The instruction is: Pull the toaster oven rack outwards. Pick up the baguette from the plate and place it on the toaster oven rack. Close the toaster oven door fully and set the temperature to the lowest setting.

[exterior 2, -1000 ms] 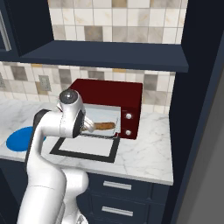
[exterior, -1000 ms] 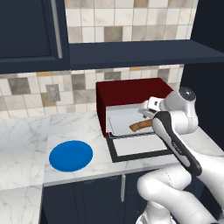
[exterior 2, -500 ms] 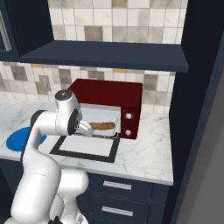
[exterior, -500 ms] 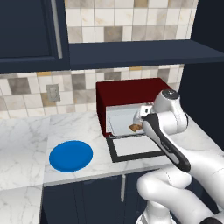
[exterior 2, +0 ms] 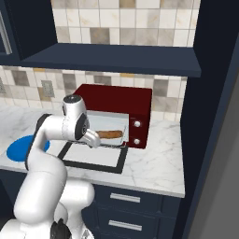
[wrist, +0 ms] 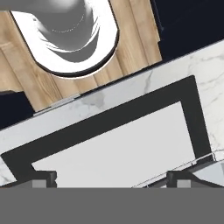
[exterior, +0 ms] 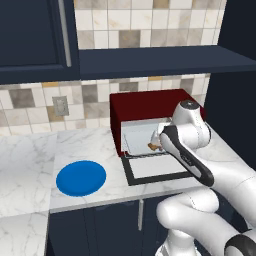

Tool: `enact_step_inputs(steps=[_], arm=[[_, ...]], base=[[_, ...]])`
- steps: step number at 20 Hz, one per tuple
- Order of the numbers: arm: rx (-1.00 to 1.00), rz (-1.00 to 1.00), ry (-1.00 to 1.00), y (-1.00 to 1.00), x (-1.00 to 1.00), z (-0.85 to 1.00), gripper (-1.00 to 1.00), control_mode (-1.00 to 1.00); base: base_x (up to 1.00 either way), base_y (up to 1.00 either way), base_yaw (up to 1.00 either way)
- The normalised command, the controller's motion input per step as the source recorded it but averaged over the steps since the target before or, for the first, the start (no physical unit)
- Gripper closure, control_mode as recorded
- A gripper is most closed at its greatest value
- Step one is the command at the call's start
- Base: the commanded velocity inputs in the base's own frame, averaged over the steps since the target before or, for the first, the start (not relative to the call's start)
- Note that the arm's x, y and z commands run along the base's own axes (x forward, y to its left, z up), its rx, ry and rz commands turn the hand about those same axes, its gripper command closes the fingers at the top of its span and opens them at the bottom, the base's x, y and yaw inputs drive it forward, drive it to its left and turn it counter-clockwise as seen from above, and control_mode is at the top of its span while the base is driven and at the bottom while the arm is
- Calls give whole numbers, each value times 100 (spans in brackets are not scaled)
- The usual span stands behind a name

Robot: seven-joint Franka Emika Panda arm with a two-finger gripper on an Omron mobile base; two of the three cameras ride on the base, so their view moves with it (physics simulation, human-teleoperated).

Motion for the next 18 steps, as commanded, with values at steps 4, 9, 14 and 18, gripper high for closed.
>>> enact_step_inputs(steps=[4,9,14,18], arm=[[0,5,-11,0,-3,-28,-100,-100],[-1,6,-20,0,-6,-34,-100,-100],[-1,7,-16,0,0,-31,-100,-100],[0,11,-13,1,0,-23,-100,-100]], base=[[0,0,0],[0,0,0],[0,0,0],[0,0,0]])
